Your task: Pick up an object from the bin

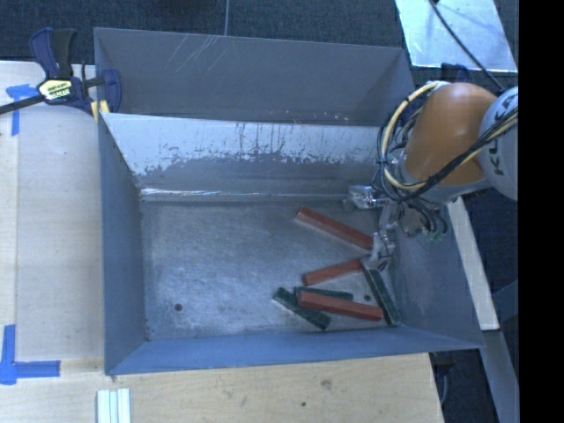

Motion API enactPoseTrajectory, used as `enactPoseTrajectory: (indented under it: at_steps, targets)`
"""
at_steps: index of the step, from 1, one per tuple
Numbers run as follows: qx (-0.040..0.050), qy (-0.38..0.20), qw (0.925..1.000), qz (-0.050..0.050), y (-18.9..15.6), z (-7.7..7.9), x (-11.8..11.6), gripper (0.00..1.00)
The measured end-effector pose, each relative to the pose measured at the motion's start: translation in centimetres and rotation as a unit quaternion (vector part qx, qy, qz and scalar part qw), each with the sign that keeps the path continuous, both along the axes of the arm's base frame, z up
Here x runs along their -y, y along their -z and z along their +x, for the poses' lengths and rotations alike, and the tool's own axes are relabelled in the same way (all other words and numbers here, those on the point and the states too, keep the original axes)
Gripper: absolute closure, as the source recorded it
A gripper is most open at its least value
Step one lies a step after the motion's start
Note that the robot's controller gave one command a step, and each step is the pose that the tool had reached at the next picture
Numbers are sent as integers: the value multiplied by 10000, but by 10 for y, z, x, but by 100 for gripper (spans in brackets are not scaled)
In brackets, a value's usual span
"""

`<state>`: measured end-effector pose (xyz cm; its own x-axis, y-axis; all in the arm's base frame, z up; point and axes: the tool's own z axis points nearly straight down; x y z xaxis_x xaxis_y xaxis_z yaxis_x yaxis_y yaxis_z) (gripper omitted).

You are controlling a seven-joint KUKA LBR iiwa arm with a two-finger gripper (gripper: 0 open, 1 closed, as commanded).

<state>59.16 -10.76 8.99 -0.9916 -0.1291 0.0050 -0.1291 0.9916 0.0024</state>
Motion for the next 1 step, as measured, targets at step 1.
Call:
enactPoseTrajectory:
  at_steps: [1]
  targets:
    - [46,-12,10000,-14,-5,3,1,100]
